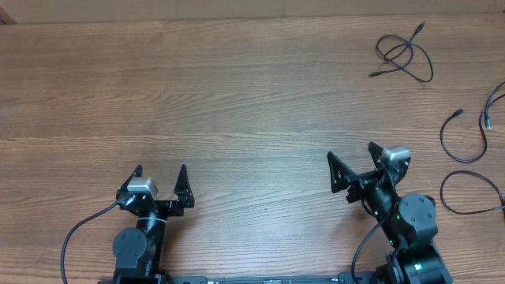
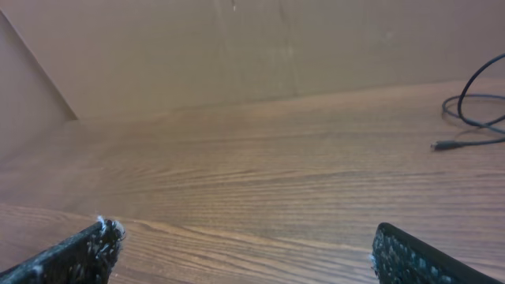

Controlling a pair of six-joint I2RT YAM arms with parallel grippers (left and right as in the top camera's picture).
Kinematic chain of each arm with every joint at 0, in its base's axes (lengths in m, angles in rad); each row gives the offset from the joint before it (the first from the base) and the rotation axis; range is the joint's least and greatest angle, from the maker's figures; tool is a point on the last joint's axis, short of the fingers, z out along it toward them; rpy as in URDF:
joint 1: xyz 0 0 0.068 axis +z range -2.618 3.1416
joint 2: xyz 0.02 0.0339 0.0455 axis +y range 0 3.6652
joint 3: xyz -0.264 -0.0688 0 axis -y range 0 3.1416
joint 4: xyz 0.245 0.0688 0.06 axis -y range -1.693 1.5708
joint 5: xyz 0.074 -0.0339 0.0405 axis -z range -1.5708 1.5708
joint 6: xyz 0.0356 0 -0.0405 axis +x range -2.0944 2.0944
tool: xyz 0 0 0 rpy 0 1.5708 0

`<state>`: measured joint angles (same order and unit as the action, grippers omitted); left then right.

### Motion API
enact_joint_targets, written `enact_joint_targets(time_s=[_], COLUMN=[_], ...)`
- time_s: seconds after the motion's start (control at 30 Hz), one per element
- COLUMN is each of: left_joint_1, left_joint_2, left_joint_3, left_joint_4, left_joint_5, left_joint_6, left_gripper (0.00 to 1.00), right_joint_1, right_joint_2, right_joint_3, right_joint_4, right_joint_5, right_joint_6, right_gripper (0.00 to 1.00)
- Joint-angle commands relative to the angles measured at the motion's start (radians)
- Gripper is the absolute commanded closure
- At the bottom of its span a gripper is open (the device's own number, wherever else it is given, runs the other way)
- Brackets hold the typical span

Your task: Untangle cables

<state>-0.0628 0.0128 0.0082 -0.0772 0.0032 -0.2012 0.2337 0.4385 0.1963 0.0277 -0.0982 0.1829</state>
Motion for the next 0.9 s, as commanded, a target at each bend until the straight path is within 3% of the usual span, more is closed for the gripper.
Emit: enact_joint_targets(time_s=[0.0, 0.43, 0.6, 0.87], left_joint_1=[0.012, 0.012, 0.012, 0.012], left_joint_2=[-0.008, -0.008, -0.008, -0.008], left_joint_3=[-0.003, -0.003, -0.003, -0.003], left_joint_4=[-0.001, -0.001, -0.001, -0.001], left_joint_5=[-0.006, -0.006, -0.006, -0.006], left_joint_6=[0.022, 0.022, 0.022, 0.022], left_gripper=[0.00, 0.00, 0.00, 0.00], right_joint_1=[-0.022, -0.101, -0.112, -0.124], right_joint_2=[-0.066, -0.285, -0.376, -0.436], right_joint_3=[-0.045, -0.190, -0.188, -0.188], right_joint_4=[0.021, 0.011, -0.098, -0.104], right_joint_5=[0.000, -0.015, -0.014, 0.011], right_joint_6=[0.003, 0.003, -0.002, -0.001], right_gripper=[0.00, 0.00, 0.00, 0.00])
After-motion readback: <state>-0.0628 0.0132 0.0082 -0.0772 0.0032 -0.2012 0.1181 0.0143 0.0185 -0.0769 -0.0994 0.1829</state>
